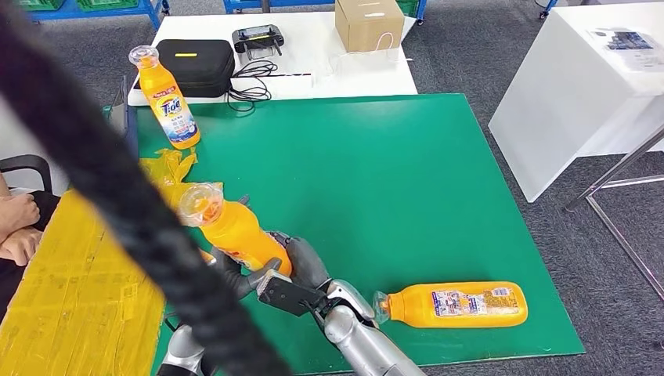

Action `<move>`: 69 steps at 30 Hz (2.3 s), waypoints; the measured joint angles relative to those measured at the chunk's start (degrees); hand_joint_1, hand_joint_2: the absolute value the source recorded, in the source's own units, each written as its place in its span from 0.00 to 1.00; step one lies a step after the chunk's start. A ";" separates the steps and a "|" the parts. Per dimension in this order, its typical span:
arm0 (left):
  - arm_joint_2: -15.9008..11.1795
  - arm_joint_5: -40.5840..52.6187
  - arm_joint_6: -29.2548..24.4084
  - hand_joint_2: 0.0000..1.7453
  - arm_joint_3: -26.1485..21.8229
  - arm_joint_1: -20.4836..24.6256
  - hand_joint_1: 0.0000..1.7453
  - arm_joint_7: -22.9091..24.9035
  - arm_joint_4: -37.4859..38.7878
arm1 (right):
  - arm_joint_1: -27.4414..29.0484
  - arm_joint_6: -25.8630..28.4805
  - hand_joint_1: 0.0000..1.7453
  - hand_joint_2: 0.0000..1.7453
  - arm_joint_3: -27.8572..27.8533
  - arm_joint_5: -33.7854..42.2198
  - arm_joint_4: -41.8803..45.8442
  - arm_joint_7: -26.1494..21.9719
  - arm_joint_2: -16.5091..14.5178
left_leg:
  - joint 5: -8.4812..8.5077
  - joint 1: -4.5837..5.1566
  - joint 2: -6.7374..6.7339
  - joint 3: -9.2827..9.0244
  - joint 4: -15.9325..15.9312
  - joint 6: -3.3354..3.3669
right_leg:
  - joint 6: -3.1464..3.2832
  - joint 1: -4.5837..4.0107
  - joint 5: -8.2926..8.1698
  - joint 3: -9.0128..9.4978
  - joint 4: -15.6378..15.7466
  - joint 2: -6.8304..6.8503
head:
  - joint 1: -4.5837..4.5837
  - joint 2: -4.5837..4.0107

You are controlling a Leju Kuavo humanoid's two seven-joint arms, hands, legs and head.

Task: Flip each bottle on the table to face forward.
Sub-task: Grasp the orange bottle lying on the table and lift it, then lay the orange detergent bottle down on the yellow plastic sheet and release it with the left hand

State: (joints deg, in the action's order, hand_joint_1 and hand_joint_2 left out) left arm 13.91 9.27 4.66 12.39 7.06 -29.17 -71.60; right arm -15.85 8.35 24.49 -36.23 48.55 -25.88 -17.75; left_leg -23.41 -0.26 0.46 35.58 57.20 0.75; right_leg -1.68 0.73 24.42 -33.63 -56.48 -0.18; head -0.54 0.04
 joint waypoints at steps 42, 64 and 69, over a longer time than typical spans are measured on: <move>-0.87 8.57 -16.48 1.00 -5.15 2.90 1.00 -1.61 -7.52 | 6.16 5.32 0.00 1.00 -0.07 -2.24 9.94 0.54 2.06 | 0.01 0.00 0.06 0.04 0.00 0.00 | 0.00 -0.01 0.00 0.00 -0.01 -0.04 | -0.01 0.00; -23.27 79.90 -44.03 1.00 -7.49 20.57 1.00 29.44 37.02 | 8.74 9.24 0.00 1.00 -3.39 -6.54 37.15 0.80 16.09 | 0.02 -0.01 -0.16 0.04 -0.01 -0.05 | 0.01 -0.01 -0.01 -0.07 -0.07 -0.36 | -0.01 0.00; -23.66 80.26 -42.69 1.00 -6.05 23.35 0.01 33.03 44.03 | 8.75 10.28 0.00 1.00 -3.39 -7.31 38.16 1.18 17.73 | -0.06 0.04 0.01 -0.21 -0.03 -0.10 | 0.01 0.05 0.00 0.26 -0.04 -0.28 | -0.01 0.00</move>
State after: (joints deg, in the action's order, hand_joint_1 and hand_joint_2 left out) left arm -9.75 89.54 -38.03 6.33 30.41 3.86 -27.57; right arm -7.11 18.63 21.09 -43.54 86.71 -24.70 -0.02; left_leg -23.47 -0.22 0.47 35.37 57.17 0.65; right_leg -1.67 0.78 24.42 -33.37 -56.52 -0.46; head -0.55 0.04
